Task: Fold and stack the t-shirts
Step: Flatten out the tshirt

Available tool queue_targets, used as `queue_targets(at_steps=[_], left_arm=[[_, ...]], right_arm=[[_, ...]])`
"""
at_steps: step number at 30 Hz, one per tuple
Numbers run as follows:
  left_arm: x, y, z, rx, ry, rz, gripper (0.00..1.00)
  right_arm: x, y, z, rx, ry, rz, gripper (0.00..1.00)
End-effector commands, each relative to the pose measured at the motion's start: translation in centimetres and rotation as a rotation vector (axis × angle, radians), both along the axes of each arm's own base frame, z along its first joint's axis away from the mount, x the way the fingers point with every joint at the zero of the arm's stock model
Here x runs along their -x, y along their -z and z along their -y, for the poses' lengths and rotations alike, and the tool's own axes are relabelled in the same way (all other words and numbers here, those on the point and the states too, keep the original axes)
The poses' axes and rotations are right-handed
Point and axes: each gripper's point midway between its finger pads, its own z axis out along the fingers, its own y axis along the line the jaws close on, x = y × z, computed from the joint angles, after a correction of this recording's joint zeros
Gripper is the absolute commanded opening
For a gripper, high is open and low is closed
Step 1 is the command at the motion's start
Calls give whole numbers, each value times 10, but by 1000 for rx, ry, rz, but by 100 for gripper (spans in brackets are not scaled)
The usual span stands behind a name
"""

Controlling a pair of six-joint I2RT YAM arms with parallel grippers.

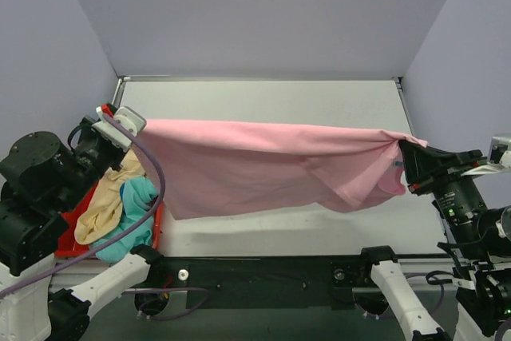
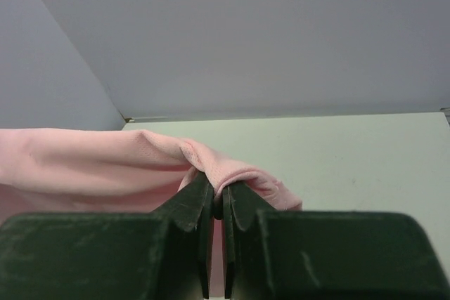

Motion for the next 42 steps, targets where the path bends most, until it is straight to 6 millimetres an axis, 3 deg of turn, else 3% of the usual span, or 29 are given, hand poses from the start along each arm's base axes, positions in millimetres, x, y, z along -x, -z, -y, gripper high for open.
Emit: queue_targets(at_steps=[1, 4, 5, 6, 9, 10, 11, 12, 13, 14, 15, 16, 17, 18, 20, 21, 22, 23, 25, 27, 28, 29, 31, 34, 39, 42], left_arm=[[-26, 49, 20, -6, 8, -149, 0], [-58, 76, 35, -32, -12, -205, 0], [-79, 94, 44, -50, -23, -236, 0], [-90, 102, 46, -64, -33, -247, 0], [-150, 158, 67, -116, -51, -332, 0], [-164, 171, 70, -131, -54, -345, 0], [-190, 194, 75, -146, -71, -371, 0], [-210, 195, 75, -135, -91, -338, 0], [-236, 219, 72, -151, -128, -378, 0], [-252, 225, 66, -148, -164, -372, 5], [-274, 244, 70, -163, -177, -407, 28], [-284, 251, 65, -172, -209, -418, 43], [-301, 265, 68, -183, -228, -441, 59], [-307, 271, 66, -198, -253, -454, 62], [-312, 280, 71, -196, -245, -472, 66], [-307, 272, 77, -172, -207, -461, 66], [-297, 269, 80, -162, -183, -450, 66], [-287, 267, 90, -158, -115, -446, 66], [-257, 263, 107, -188, 25, -442, 65], [-219, 270, 120, -257, 146, -454, 60], [-190, 284, 126, -302, 209, -483, 58], [-176, 290, 131, -345, 281, -484, 57], [-129, 320, 136, -434, 417, -553, 57], [-90, 365, 124, -532, 506, -614, 61], [-66, 409, 114, -602, 554, -681, 69], [-54, 437, 109, -651, 576, -739, 70]], right_arm=[[-39, 37, -2, -5, 14, -138, 0], [-91, 85, -2, 29, 42, -308, 0], [-108, 103, -2, 35, 49, -358, 0], [-128, 132, -4, 45, 46, -448, 0], [-180, 183, -9, 65, 39, -569, 0], [-201, 216, -7, 78, 49, -659, 0], [-214, 224, -5, 81, 56, -671, 0], [-236, 251, -1, 78, 63, -753, 0], [-248, 261, 2, 68, 70, -780, 0], [-272, 284, 8, 53, 70, -848, 0], [-283, 298, 9, 41, 64, -891, 0], [-301, 313, 6, 35, 49, -939, 5], [-305, 325, 18, 23, 73, -998, 13], [-316, 338, 25, 40, 99, -1043, 31], [-308, 353, 35, 96, 154, -1105, 47], [-303, 346, 38, 106, 175, -1087, 54], [-291, 358, 47, 133, 231, -1114, 57], [-282, 347, 53, 134, 267, -1092, 64], [-247, 366, 77, 185, 407, -1150, 67], [-217, 379, 87, 176, 478, -1195, 68], [-206, 385, 87, 154, 494, -1216, 68], [-189, 397, 86, 137, 496, -1254, 68], [-163, 415, 80, 101, 482, -1331, 68], [-127, 437, 73, 55, 498, -1434, 67], [-62, 469, 60, 4, 492, -1531, 66], [-43, 475, 53, -54, 494, -1561, 66]])
